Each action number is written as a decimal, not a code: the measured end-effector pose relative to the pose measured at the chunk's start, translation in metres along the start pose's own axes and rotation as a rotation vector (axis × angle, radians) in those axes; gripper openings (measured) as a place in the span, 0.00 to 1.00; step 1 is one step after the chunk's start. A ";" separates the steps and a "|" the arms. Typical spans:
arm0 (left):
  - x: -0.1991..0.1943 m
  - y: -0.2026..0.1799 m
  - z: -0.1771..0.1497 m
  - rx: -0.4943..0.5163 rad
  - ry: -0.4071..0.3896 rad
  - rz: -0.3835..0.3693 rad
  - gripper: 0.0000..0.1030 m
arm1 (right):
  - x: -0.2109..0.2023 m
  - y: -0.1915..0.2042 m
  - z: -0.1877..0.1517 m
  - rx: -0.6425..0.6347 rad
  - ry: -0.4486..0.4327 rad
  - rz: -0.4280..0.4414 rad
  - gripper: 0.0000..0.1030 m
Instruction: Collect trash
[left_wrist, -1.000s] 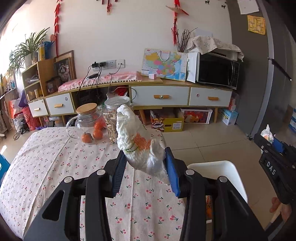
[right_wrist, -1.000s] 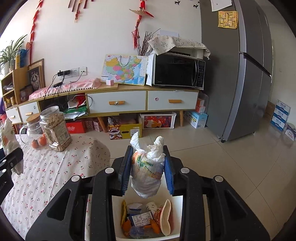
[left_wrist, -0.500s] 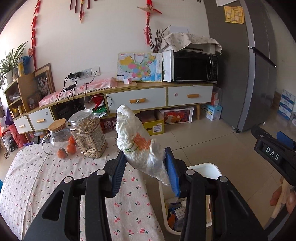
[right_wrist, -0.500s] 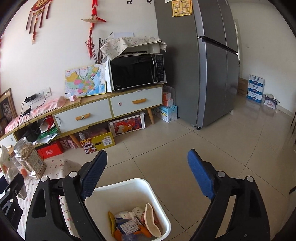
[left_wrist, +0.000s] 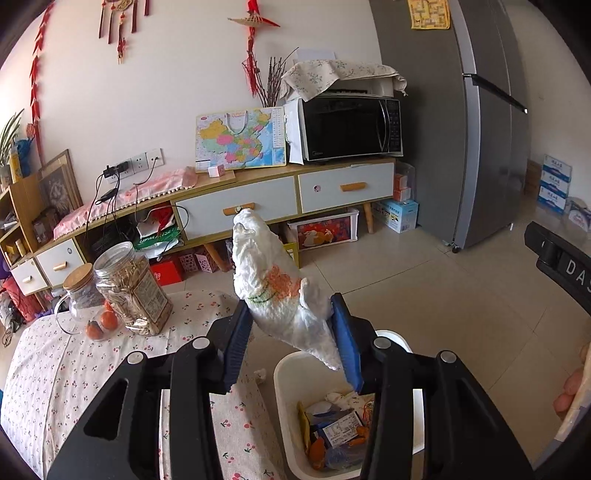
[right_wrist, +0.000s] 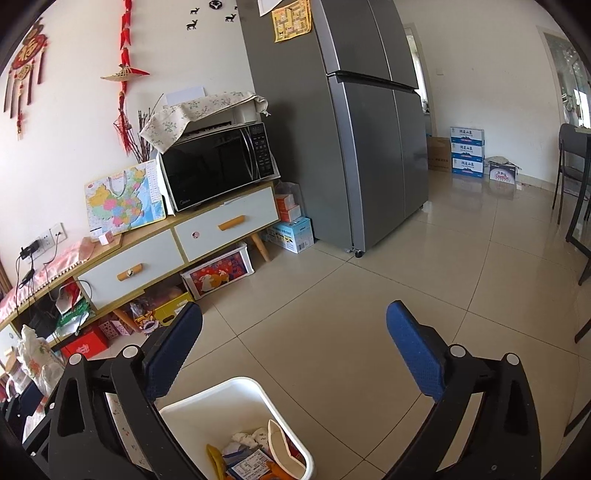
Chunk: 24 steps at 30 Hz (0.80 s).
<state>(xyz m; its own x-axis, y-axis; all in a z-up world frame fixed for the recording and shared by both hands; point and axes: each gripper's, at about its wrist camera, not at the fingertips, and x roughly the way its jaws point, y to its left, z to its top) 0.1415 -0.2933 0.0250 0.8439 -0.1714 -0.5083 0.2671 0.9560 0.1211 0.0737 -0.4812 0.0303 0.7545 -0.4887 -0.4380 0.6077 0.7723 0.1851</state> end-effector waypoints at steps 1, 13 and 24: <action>0.003 -0.004 0.003 0.002 -0.001 -0.006 0.46 | 0.000 -0.004 0.001 0.008 0.000 -0.008 0.93; -0.005 -0.003 0.002 0.014 0.027 0.003 0.87 | -0.009 -0.004 -0.002 -0.008 0.001 -0.021 0.93; -0.069 0.059 -0.018 -0.075 -0.043 0.074 0.93 | -0.061 0.049 -0.028 -0.178 -0.032 0.115 0.93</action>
<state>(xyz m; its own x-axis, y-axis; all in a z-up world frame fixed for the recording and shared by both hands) 0.0909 -0.2208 0.0514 0.8797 -0.1085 -0.4630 0.1692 0.9813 0.0915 0.0509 -0.4019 0.0413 0.8256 -0.4036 -0.3942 0.4659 0.8818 0.0730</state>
